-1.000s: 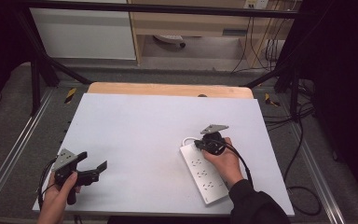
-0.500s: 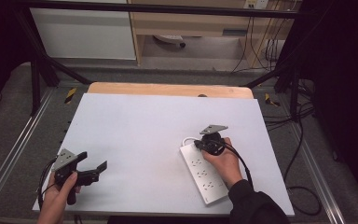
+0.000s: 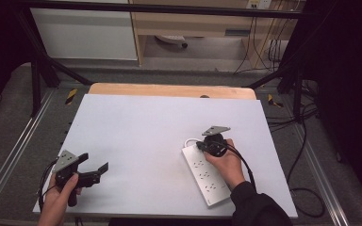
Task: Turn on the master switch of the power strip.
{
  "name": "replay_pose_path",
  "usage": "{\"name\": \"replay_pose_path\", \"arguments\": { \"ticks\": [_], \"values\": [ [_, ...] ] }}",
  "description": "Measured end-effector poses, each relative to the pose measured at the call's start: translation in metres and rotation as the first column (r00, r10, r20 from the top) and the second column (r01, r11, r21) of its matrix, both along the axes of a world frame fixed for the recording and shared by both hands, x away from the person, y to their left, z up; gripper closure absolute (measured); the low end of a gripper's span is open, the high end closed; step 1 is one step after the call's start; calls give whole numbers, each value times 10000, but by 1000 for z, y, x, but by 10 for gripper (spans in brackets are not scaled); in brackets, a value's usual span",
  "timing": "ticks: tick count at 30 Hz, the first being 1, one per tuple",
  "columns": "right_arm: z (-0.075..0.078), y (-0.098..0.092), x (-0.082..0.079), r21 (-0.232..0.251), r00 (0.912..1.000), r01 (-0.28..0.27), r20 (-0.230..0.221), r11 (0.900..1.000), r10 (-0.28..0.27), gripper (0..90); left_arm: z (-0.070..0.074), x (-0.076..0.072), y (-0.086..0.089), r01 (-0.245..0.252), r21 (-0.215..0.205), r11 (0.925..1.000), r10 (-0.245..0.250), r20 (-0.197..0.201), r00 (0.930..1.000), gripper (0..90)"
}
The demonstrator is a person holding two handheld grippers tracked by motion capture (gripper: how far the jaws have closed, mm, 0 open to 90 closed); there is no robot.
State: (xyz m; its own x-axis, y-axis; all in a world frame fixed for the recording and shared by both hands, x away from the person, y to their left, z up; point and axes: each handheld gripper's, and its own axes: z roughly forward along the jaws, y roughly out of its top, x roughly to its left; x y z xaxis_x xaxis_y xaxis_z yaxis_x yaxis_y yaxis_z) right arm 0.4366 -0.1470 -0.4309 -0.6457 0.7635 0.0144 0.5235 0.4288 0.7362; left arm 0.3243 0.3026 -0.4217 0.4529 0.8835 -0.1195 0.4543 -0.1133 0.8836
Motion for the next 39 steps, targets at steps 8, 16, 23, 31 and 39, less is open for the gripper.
{"name": "replay_pose_path", "arguments": {
  "ticks": [8,16,23,31,39],
  "values": [
    [0,0,0,7,10000,45,0,10000,-45,900,0,0,0,0,7,10000,0,2,10000,86],
    [0,0,0,80,10000,41,-25,10000,-41,900,0,0,1,-5,-5,10000,5,-12,10000,87],
    [0,0,0,113,9999,99,-52,9999,-99,900,0,0,1,-29,-52,10000,29,-13,10000,87],
    [1,-1,0,162,10000,96,-23,9998,-95,900,0,0,1,-46,-47,10000,46,-15,10000,86],
    [1,-1,0,197,10000,92,7,9998,-92,900,0,0,1,-50,-20,10000,50,-1,10000,87]
  ]
}}
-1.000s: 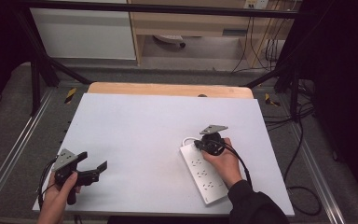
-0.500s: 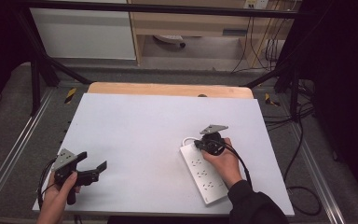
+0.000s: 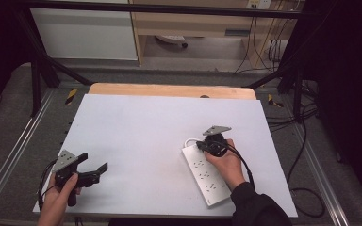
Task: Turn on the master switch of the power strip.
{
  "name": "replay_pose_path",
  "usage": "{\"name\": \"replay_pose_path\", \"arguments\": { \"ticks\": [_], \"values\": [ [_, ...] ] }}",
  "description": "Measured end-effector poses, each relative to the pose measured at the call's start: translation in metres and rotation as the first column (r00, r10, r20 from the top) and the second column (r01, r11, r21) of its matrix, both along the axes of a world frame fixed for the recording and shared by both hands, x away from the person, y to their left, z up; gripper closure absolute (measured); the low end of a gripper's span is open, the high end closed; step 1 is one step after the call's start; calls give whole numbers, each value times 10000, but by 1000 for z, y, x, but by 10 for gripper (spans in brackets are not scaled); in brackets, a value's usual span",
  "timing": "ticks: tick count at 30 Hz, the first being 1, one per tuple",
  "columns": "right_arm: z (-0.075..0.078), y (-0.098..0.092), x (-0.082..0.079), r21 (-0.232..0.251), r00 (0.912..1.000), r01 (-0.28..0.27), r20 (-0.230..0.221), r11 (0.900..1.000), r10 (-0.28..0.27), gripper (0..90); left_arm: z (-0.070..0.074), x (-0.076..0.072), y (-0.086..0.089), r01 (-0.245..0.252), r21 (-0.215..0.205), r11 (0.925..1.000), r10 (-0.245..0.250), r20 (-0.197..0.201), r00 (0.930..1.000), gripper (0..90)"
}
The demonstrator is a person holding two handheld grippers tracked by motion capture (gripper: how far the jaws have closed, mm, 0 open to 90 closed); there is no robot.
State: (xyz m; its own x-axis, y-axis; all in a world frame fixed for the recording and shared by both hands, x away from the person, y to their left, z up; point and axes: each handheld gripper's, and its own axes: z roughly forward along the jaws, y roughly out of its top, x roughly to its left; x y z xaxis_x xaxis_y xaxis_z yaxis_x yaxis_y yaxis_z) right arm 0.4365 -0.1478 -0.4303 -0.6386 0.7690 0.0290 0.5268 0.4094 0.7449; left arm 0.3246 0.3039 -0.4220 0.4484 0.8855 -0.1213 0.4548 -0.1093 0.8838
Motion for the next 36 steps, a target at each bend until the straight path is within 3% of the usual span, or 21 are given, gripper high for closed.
{"name": "replay_pose_path", "arguments": {
  "ticks": [15,26,33,36],
  "values": [
    [1,1,0,90,9998,-179,2,9998,179,889,0,0,1,-26,45,10000,26,-9,10000,87],
    [5,2,0,572,9999,-134,67,9983,130,856,0,0,1,-19,79,10000,19,18,10000,87],
    [9,1,2,748,9999,-40,141,9972,29,693,0,0,0,-39,113,9999,39,-17,10000,86],
    [12,3,3,769,9999,104,46,9970,-108,523,0,1,0,-65,93,9999,65,-5,10000,86]
  ]
}}
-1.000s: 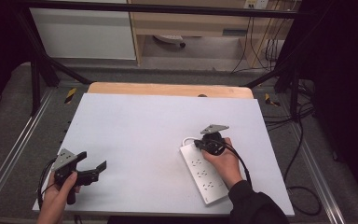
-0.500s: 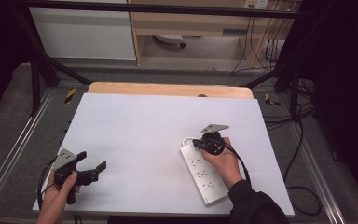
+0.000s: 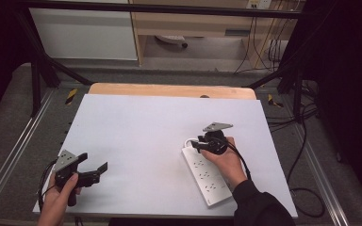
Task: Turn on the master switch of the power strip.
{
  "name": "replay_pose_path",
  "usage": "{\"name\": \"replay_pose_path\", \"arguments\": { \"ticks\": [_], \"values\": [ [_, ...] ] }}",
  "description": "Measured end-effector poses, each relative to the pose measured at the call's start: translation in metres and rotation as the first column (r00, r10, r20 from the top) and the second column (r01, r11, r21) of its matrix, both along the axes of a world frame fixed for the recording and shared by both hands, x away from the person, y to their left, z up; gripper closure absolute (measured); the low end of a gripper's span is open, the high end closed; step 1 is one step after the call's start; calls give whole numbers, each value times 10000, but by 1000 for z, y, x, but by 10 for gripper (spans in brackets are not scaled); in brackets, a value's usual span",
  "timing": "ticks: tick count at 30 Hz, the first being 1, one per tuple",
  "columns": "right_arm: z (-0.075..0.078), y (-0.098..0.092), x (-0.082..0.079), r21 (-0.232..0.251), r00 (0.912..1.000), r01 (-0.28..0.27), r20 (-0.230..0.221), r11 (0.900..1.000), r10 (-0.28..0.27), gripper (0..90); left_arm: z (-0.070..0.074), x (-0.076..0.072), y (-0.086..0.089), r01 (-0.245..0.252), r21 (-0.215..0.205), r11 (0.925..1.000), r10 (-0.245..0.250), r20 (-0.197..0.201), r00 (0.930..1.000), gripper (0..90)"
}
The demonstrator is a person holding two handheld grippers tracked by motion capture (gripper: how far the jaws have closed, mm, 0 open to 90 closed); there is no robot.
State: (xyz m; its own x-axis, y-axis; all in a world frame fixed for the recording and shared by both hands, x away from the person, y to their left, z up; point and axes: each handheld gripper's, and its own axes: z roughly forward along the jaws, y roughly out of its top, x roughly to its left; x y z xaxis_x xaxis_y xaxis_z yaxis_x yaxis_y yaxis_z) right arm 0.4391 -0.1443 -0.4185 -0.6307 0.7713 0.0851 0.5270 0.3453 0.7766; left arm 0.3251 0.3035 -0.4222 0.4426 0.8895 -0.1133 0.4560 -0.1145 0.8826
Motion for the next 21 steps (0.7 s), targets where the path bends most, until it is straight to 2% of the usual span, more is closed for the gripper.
{"name": "replay_pose_path", "arguments": {
  "ticks": [7,10,13,14,21],
  "values": [
    [8,4,4,216,9991,340,-276,9992,-334,247,0,0,-1,22,42,10000,-22,-41,10000,86],
    [10,4,7,394,9983,427,-410,9983,-410,171,-1,1,-1,15,91,10000,-15,-87,10000,86],
    [12,4,9,503,9971,440,-644,9978,-408,121,-2,1,-2,-14,155,9999,16,-96,10000,86],
    [13,3,10,493,9978,430,-535,9979,-404,109,-2,1,-2,-69,180,9998,71,-77,9999,86],
    [16,4,9,446,9975,471,-538,9979,-447,63,-2,3,-1,-327,278,9991,328,-18,9995,85]
  ]
}}
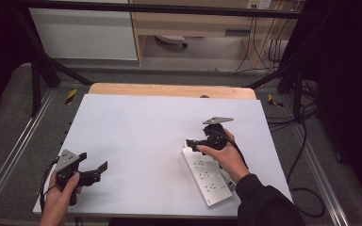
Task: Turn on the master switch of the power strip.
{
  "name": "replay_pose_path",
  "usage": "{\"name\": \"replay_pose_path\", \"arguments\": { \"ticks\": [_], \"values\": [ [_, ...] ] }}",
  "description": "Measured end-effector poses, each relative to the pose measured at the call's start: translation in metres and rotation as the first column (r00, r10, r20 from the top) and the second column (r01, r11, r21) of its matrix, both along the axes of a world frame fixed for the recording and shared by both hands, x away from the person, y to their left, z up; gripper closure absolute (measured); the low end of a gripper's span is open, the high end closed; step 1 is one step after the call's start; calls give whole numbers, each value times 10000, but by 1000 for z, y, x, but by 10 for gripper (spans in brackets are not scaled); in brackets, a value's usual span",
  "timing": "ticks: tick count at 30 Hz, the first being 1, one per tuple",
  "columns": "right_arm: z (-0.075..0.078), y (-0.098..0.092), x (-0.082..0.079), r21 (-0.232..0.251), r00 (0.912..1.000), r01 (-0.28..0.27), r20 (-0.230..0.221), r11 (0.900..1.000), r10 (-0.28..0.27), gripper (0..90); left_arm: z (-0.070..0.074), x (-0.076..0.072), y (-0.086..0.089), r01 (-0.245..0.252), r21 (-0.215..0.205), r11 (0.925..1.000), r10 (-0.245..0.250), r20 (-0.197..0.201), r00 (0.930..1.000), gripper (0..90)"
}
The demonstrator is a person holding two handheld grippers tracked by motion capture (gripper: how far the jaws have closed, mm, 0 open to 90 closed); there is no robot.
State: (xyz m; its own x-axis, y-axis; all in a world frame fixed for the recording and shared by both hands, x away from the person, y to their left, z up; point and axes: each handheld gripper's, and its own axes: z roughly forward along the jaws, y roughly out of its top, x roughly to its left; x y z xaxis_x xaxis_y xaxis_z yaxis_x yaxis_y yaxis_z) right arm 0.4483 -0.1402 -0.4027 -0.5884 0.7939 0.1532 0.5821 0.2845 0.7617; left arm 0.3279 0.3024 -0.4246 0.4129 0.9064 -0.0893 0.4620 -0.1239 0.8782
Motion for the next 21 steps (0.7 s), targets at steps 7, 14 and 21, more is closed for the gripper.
{"name": "replay_pose_path", "arguments": {
  "ticks": [7,14,21],
  "values": [
    [4,-3,2,147,9998,99,188,9998,-101,62,-1,1,0,-86,174,9998,86,22,10000,84],
    [11,-8,4,343,9983,375,433,9987,-390,63,-2,2,0,-161,224,9996,161,24,9999,83],
    [24,-13,-2,449,9963,394,747,9982,-427,59,-1,1,0,-149,228,9996,147,110,9998,83]
  ]
}}
